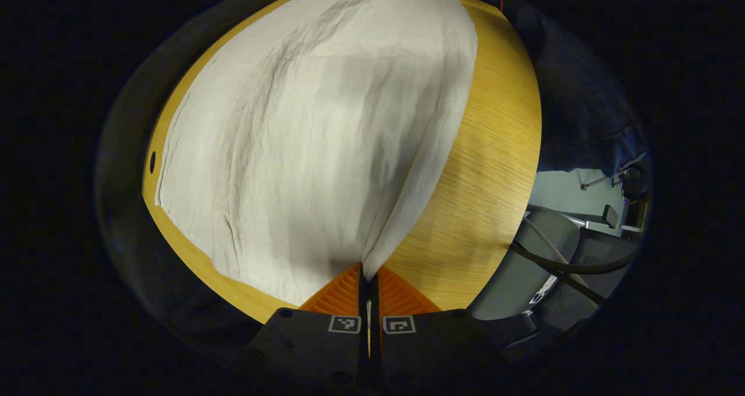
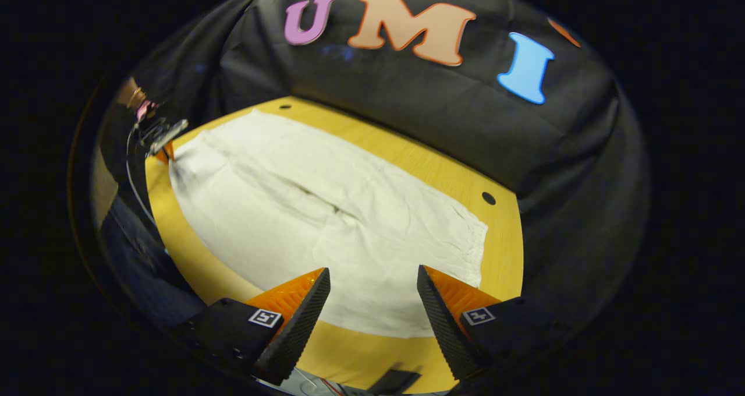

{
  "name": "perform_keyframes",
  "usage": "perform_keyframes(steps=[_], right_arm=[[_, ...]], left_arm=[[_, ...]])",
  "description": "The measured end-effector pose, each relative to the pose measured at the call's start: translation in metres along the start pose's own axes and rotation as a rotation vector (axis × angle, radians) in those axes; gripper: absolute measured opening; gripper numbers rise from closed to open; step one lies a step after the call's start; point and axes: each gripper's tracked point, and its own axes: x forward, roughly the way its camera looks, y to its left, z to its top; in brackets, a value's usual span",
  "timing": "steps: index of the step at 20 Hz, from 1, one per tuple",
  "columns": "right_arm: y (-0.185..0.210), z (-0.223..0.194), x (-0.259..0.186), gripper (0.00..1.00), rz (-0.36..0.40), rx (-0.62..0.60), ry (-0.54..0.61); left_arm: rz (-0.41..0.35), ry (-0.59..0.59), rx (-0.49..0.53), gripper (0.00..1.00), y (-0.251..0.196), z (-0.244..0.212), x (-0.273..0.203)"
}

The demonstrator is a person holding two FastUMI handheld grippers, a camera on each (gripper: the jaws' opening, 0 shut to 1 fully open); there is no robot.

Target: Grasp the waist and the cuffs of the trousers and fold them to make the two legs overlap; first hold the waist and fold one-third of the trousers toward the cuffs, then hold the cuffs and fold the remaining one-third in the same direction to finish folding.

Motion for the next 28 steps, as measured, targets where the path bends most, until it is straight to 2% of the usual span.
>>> perform_keyframes(steps=[6,12,19,20,21,22,23,25,28], right_arm=[[-0.003,-0.061,0.014,0.98,0.162,-0.346,0.221],[-0.001,-0.113,0.040,0.98,0.283,-0.509,0.398],[0.004,-0.128,0.048,0.98,0.376,-0.508,0.496],[0.005,-0.129,0.049,0.92,0.390,-0.504,0.499],[0.006,-0.129,0.050,0.95,0.401,-0.502,0.503],[0.006,-0.130,0.052,0.95,0.400,-0.495,0.508],[0.006,-0.129,0.051,0.88,0.395,-0.490,0.514],[0.005,-0.130,0.052,0.92,0.381,-0.479,0.542],[0.001,-0.131,0.054,0.70,0.349,-0.490,0.579]], left_arm=[[-0.009,0.027,0.003,0.00,0.000,-0.002,0.002],[-0.012,0.036,-0.004,0.00,0.002,-0.002,0.002],[-0.033,0.061,0.012,0.00,0.003,-0.002,0.002],[-0.035,0.063,0.017,0.00,0.004,-0.002,0.003],[-0.036,0.066,0.022,0.00,0.004,-0.001,0.003],[-0.038,0.068,0.027,0.00,0.003,-0.001,0.004],[-0.041,0.071,0.028,0.00,0.004,-0.002,0.004],[-0.047,0.074,0.019,0.00,0.002,-0.002,0.004],[-0.045,0.073,0.018,0.00,0.001,-0.002,0.003]])
